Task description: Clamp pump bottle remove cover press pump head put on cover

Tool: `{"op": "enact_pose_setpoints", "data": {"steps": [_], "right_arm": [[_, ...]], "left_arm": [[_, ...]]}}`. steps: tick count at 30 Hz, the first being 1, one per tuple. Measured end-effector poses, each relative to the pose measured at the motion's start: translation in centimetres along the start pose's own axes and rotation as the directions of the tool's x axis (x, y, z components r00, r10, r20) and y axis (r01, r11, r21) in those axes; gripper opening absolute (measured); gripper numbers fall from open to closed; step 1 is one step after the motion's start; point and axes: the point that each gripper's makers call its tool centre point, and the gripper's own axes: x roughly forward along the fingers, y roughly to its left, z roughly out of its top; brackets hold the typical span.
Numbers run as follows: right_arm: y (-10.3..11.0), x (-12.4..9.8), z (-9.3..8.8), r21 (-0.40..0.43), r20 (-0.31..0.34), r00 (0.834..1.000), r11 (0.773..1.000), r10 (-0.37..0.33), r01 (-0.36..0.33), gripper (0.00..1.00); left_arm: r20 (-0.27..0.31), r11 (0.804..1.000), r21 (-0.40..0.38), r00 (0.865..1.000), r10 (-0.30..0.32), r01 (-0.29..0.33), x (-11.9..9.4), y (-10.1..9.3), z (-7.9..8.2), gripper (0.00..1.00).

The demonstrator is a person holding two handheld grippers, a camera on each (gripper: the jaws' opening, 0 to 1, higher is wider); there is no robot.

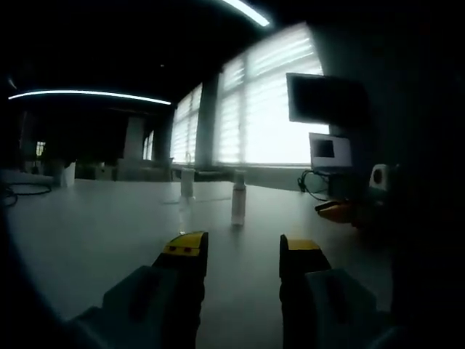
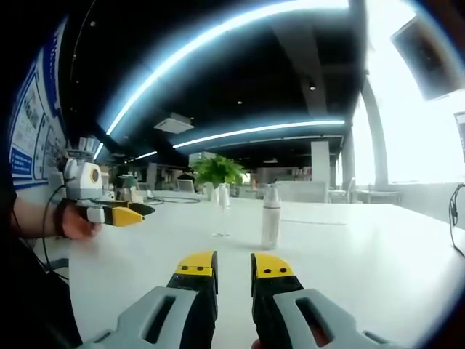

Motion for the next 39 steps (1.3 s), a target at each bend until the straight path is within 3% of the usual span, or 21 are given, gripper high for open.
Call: {"op": "enact_pose_setpoints", "data": {"steps": [5,10,17,27,39], "right_arm": [[0.0,0.0,0.0,0.0,0.0,1.0,1.0,0.0,0.0,0.13],[0.0,-0.1,0.1,0.008,0.003,1.0,1.0,0.001,-0.001,0.13],[0.0,-0.1,0.1,0.008,0.003,1.0,1.0,0.003,-0.003,0.13],[0.0,-0.1,0.1,0.006,0.0,1.0,1.0,0.003,-0.003,0.13],[0.1,-0.1,0.1,0.008,0.003,1.0,1.0,0.006,-0.006,0.13]], "left_arm": [[0.032,1.0,0.004,0.999,-0.003,0.003,1.2,-0.2,1.8,0.33],[0.037,1.0,-0.007,0.999,0.005,-0.005,3.0,0.4,2.3,0.35],[0.034,0.998,-0.062,0.999,0.016,-0.014,5.8,1.6,2.0,0.34],[0.025,1.0,-0.024,1.0,-0.012,0.013,9.5,0.8,1.7,0.34],[0.024,0.999,-0.047,0.999,-0.023,0.024,11.9,0.6,1.3,0.33]]}}
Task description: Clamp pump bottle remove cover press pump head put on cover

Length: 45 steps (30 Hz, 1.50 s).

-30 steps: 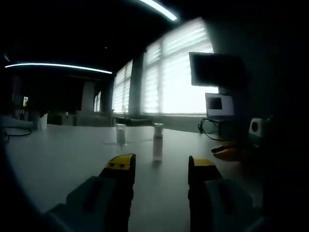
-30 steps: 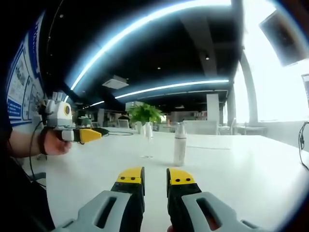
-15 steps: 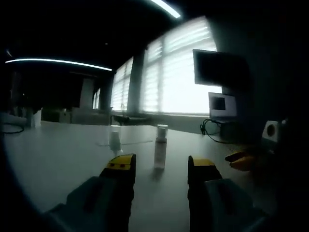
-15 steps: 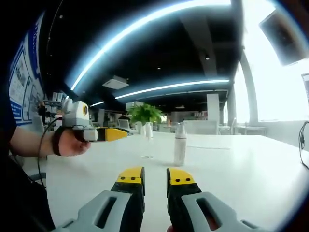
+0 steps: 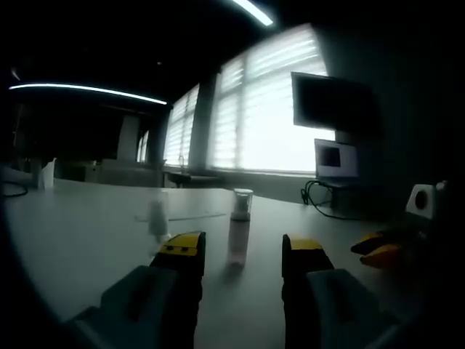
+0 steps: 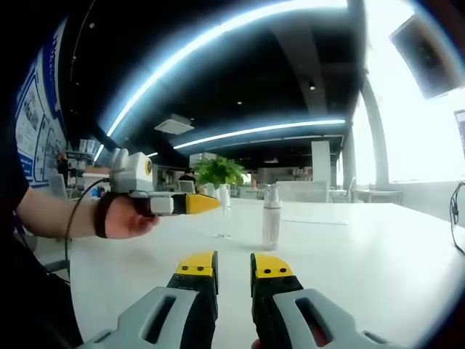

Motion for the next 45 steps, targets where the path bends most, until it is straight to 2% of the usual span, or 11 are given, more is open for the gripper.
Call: {"op": "enact_pose_setpoints", "data": {"steps": [7,15,19,25,29,32,37,45], "right_arm": [[0.0,0.0,0.0,0.001,-0.001,1.0,1.0,0.0,0.0,0.13],[0.0,0.1,-0.1,0.002,-0.001,1.0,1.0,0.002,-0.002,0.13],[0.0,0.1,0.0,0.003,0.001,1.0,1.0,0.003,-0.003,0.13],[0.1,0.1,0.0,0.004,0.001,1.0,1.0,0.005,-0.005,0.13],[0.1,0.1,0.0,0.006,0.001,1.0,1.0,0.005,-0.005,0.13],[0.1,0.1,0.0,0.006,0.001,1.0,1.0,0.005,-0.005,0.13],[0.2,0.1,0.0,0.006,0.002,1.0,1.0,0.009,-0.009,0.13],[0.2,0.0,0.2,0.01,0.006,1.0,1.0,0.011,-0.011,0.12]], "left_arm": [[-0.019,0.999,0.043,1.0,-0.003,0.003,2.4,-0.5,-0.6,0.33],[-0.032,1.0,0.029,0.999,0.006,-0.005,4.3,-0.5,-1.6,0.32],[-0.023,1.0,0.018,1.0,0.014,-0.014,5.1,-0.4,-1.5,0.32],[-0.045,0.999,0.037,0.999,0.008,-0.006,6.2,-0.6,-2.5,0.32],[-0.035,1.0,0.007,0.999,0.015,-0.014,7.5,-0.3,-2.4,0.31],[-0.043,1.0,0.025,0.999,0.013,-0.012,8.1,-0.6,-2.5,0.3],[-0.037,1.0,0.014,0.999,0.028,-0.028,8.5,0.2,-2.2,0.3],[-0.045,0.999,0.038,0.999,0.017,-0.016,10.3,0.0,-2.5,0.3]]}}
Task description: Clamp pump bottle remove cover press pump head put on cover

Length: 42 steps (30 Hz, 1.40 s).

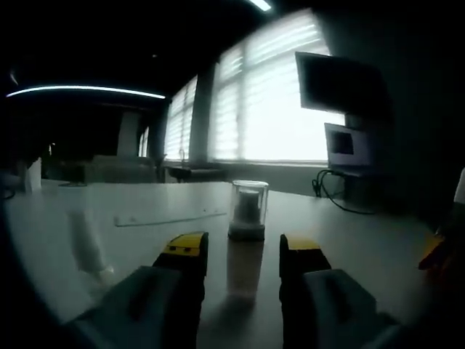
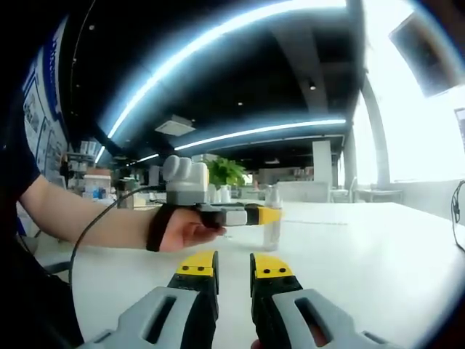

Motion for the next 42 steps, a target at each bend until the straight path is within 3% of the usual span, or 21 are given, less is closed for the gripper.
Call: {"op": "enact_pose_setpoints", "data": {"steps": [7,12,18,31,42], "right_arm": [[0.0,0.0,0.0,-0.001,-0.001,1.0,1.0,0.003,-0.003,0.12],[0.0,0.0,0.0,0.0,-0.001,1.0,1.0,0.005,-0.005,0.12],[0.0,0.0,0.0,0.002,0.0,1.0,1.0,0.005,-0.005,0.12],[0.1,0.1,0.0,-0.001,-0.002,1.0,1.0,0.008,-0.008,0.12],[0.1,0.1,-0.1,-0.002,-0.003,1.0,1.0,0.008,-0.008,0.12]], "left_arm": [[-0.014,1.0,0.017,1.0,-0.008,0.009,1.4,0.1,-0.3,0.28],[0.001,0.999,-0.033,1.0,0.0,0.0,1.6,0.6,0.1,0.22],[-0.018,1.0,-0.017,1.0,-0.004,0.003,2.0,0.4,-0.7,0.21],[-0.004,1.0,0.002,1.0,-0.005,0.005,1.8,0.0,-0.5,0.14],[0.007,1.0,0.015,1.0,-0.012,0.012,1.6,0.6,-0.1,0.13]]}}
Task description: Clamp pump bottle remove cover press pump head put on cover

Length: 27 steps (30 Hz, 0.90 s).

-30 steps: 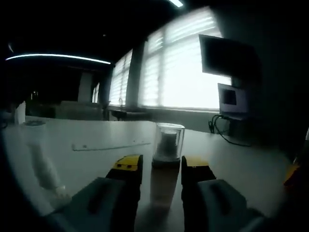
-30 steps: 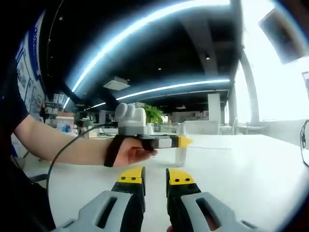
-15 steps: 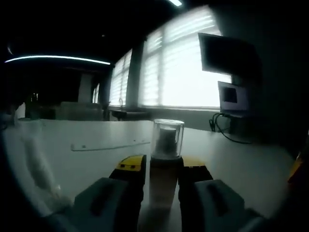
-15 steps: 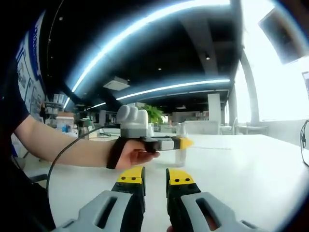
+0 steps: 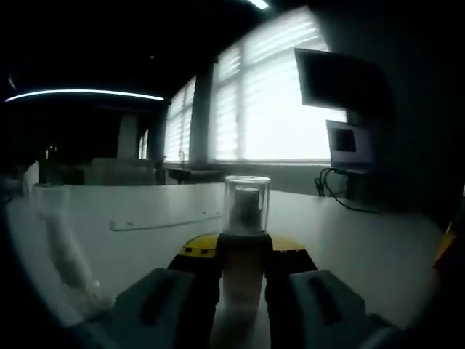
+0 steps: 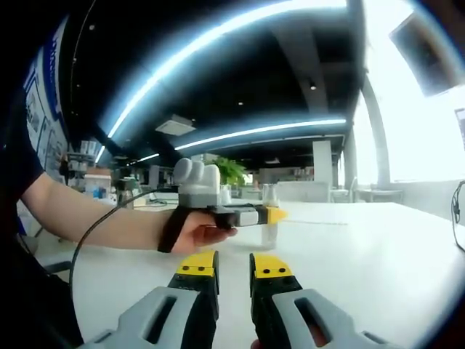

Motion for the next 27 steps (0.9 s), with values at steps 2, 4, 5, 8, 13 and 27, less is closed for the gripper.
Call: {"op": "enact_pose_setpoints", "data": {"steps": [2,4,5,8,13,27], "right_arm": [[0.0,0.0,0.0,-0.001,0.0,1.0,1.0,0.001,-0.001,0.12],[0.0,0.0,0.0,0.0,0.001,1.0,1.0,0.001,-0.001,0.12],[0.0,0.0,0.0,0.001,0.001,1.0,1.0,0.001,-0.001,0.12],[0.0,0.0,0.0,0.002,0.002,1.0,1.0,0.001,-0.001,0.12],[0.0,0.0,0.0,-0.001,0.003,1.0,1.0,0.002,-0.002,0.12],[0.0,0.0,0.0,-0.01,-0.002,1.0,1.0,-0.001,0.001,0.11]], "left_arm": [[0.006,1.0,0.007,1.0,-0.01,0.01,-0.3,-0.2,0.3,0.13],[0.011,1.0,0.004,1.0,-0.015,0.015,-0.7,-0.4,0.5,0.13],[0.012,1.0,0.004,1.0,-0.017,0.017,-0.9,-0.4,0.7,0.13],[0.021,0.999,0.011,0.999,-0.032,0.032,-2.0,-0.8,1.4,0.13],[-0.009,0.998,0.04,0.998,-0.055,0.056,-3.3,-1.2,1.5,0.13],[0.029,0.994,0.011,0.993,-0.111,0.111,-8.0,-1.9,4.5,0.13]]}}
